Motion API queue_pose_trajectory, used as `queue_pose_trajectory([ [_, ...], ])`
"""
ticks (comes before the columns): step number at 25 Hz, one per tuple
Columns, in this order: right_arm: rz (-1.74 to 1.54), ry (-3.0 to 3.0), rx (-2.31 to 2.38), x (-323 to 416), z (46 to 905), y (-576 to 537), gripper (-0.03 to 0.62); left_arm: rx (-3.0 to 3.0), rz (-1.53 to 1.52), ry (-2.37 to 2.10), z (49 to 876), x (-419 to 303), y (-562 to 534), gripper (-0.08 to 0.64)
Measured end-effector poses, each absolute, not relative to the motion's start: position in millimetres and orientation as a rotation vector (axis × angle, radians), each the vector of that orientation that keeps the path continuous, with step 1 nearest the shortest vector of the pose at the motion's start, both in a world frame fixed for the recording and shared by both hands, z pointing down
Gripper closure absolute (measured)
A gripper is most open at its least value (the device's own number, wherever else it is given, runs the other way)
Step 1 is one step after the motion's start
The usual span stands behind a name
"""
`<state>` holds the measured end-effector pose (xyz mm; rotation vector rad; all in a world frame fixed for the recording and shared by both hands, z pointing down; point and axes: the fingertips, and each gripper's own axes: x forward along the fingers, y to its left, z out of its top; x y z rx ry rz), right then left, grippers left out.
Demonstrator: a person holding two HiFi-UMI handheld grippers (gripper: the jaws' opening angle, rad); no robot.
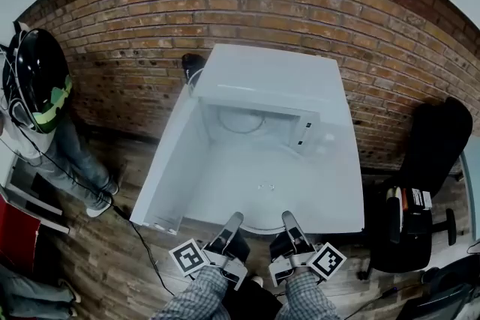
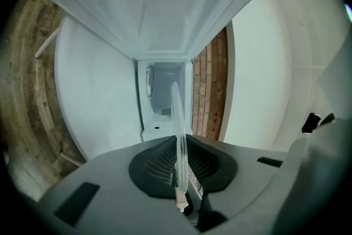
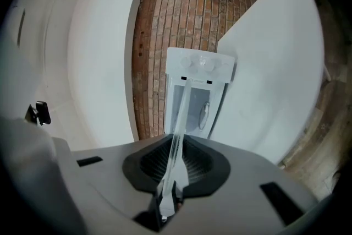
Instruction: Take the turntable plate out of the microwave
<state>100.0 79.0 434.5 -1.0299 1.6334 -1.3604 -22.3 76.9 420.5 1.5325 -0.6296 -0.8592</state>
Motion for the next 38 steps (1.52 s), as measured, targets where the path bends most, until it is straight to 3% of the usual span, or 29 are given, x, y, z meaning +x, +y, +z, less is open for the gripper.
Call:
queue_pose_trajectory([
  [38, -1.3, 1.663, -1.073, 68, 415, 96, 0.548, 1.559, -0.846, -0.55, 405, -56, 90, 0.517],
])
